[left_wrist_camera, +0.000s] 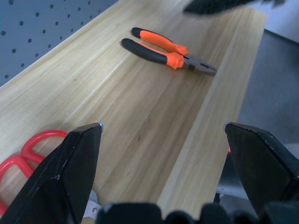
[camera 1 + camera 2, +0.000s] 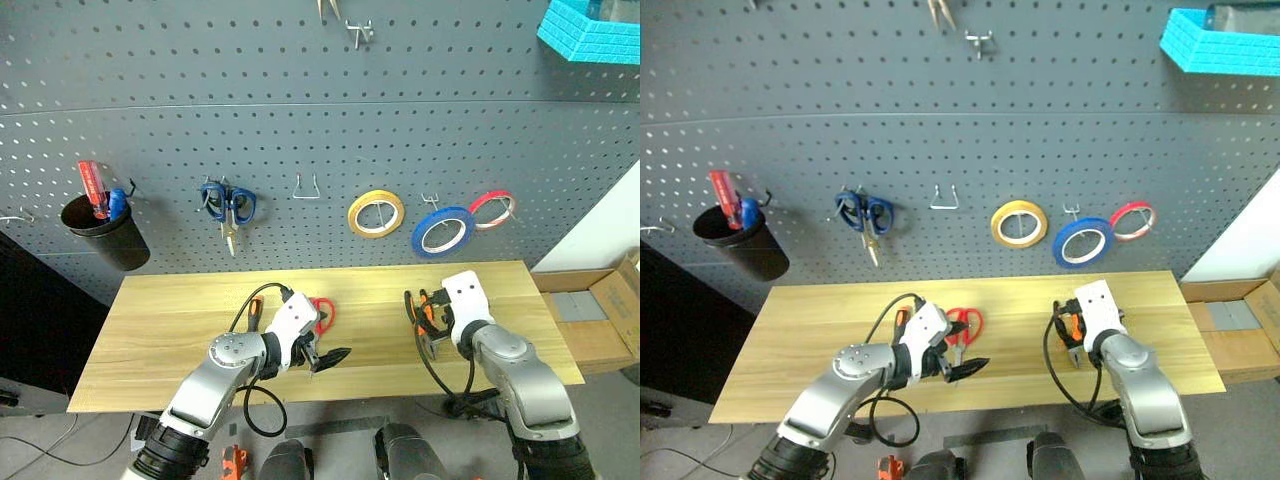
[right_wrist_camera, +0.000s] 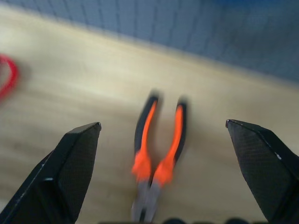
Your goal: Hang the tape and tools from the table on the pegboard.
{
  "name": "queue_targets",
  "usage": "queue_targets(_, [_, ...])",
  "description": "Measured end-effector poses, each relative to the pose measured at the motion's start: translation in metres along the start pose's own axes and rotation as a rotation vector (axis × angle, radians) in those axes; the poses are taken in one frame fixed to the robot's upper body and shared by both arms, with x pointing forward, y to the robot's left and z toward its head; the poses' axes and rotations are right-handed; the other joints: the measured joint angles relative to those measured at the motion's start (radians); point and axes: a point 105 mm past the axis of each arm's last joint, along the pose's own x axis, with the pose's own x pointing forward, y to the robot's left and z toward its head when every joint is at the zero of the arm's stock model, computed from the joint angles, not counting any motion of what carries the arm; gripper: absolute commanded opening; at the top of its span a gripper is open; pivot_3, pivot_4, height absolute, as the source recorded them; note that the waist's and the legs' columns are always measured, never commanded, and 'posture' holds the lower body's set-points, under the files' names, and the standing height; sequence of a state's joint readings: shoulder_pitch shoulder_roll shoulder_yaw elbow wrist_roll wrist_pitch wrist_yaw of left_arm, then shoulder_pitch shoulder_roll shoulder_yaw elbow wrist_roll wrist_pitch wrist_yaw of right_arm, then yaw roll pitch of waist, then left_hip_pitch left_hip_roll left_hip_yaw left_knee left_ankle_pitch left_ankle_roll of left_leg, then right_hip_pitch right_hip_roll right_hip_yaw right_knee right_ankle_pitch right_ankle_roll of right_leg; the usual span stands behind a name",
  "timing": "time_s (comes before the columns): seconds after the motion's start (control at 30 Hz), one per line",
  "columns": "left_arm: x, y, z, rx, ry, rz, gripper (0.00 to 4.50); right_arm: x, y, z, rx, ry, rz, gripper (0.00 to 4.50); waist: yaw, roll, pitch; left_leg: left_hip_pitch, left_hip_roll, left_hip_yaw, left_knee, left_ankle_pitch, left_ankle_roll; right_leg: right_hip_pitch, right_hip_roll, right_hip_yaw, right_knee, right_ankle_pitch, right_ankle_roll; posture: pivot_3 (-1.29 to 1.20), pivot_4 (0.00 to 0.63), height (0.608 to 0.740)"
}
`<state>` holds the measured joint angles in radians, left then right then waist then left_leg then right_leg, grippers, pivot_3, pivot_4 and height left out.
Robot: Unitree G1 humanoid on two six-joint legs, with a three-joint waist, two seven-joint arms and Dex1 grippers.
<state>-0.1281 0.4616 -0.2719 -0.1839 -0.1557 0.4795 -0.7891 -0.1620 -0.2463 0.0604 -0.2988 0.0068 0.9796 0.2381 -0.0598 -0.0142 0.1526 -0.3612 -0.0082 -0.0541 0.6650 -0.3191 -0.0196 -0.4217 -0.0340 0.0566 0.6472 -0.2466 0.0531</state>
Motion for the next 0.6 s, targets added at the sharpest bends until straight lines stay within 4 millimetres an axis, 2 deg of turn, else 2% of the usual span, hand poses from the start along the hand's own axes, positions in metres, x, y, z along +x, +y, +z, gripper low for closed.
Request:
queue_targets(0.13, [-0.001,0.000,-0.001,0.018,0.014,-0.010,4.50,0.017,0.003,-0.002,0.084,0.082,0.011,4.46,0.003,0.000,0.000,0.000,0.000,0.000,0.000,0.000,0.000,0.000,0.000,0.000,0.000,0.000,0.000,-0.04,0.161,0.740])
queue_targets(0.27, [0.000,0.001,0.001,0.024,0.011,-0.010,4.50,0.032,-0.004,-0.008,0.162,0.167,-0.028,4.46,0.003,0.001,0.001,-0.001,0.000,0.000,0.000,0.000,0.000,0.000,-0.001,-0.001,-0.001,0.000,0.000,-0.03,0.172,0.740])
queue_targets(0.43, [-0.002,0.000,-0.002,0.019,0.021,-0.009,4.50,0.042,-0.015,-0.011,0.186,0.218,-0.073,4.46,0.004,0.001,0.005,-0.001,0.000,-0.001,-0.001,0.000,0.000,0.000,-0.001,-0.001,-0.001,0.000,0.000,-0.01,0.190,0.740])
queue_targets(0.6, [-0.005,-0.005,-0.006,0.002,0.031,-0.013,4.50,0.049,-0.025,-0.027,0.185,0.281,-0.126,4.46,0.005,0.002,0.010,-0.001,0.000,-0.001,0.000,0.000,0.000,0.000,-0.001,-0.001,-0.001,0.000,0.000,0.01,0.205,0.740])
